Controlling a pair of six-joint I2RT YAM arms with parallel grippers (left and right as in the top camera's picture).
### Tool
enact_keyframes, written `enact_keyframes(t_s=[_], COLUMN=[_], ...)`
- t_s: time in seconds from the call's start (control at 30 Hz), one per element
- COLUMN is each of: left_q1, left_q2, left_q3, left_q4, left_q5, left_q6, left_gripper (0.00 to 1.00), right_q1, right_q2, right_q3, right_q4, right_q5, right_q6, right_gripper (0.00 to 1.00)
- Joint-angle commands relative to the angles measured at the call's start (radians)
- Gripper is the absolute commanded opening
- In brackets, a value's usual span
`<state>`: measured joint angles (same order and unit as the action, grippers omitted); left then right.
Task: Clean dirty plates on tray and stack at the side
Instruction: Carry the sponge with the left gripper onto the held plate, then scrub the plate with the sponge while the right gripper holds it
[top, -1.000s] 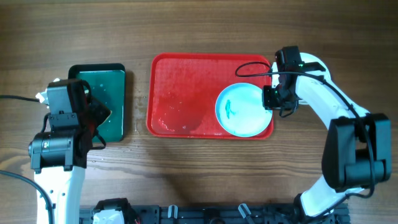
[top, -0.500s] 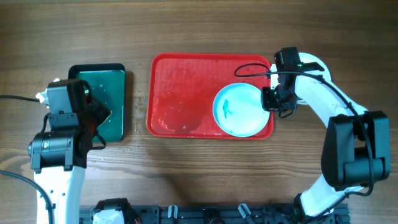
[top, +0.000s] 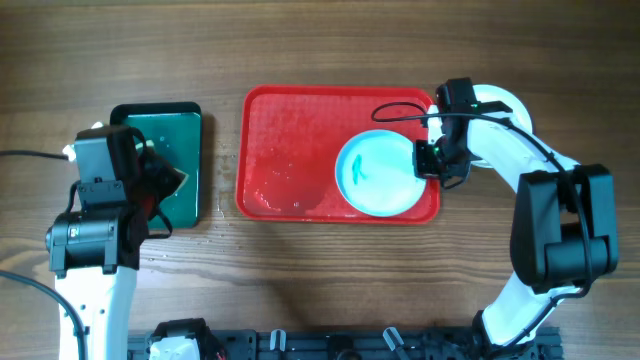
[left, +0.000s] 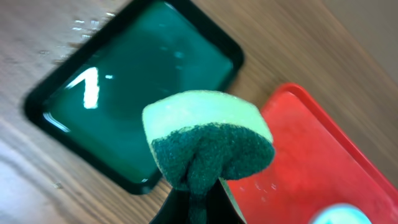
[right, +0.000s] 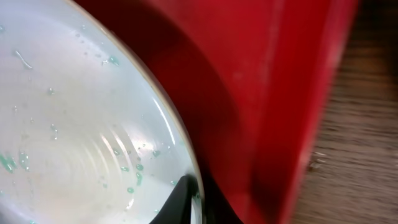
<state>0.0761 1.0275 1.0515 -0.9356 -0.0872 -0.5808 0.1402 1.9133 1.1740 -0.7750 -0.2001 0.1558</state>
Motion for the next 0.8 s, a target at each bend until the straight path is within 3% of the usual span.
enact_keyframes(t_s=[0.0,0.13,0.37,0.53,0.77], left_q1=[0.005,-0.021,-0.145,-0.282,-0.399], left_q2=[0.025,0.077,0.216,0.357,0.594], left_q3=[-0.005,-0.005,-0.005,-0.005,-0.005], left_q4=[0.035,0.043,0.060,0.160,0.378], left_q5=[0.244,0.400,0.412,0.412,0.412], left_q6=[0.127,0.189,0.189,0.179,0.018], left_gripper=[0.04,0.04,0.04,0.04,0.04], right_q1=[0.072,0.164,0.294,0.322,0.322], right_q2=[0.058,0.060,0.060,0.060,0.060], right_q3=[-0.005,-0.005,-0.005,-0.005,-0.005], right_q4=[0.031,0.084,0.199,0.237,0.239], right_q5=[-0.041,-0.040,-0.025,-0.025,-0.025], right_q6=[0.056,0.093,0.195,0.252,0.267], right_gripper=[0.07,0.07,0.07,0.07,0.05])
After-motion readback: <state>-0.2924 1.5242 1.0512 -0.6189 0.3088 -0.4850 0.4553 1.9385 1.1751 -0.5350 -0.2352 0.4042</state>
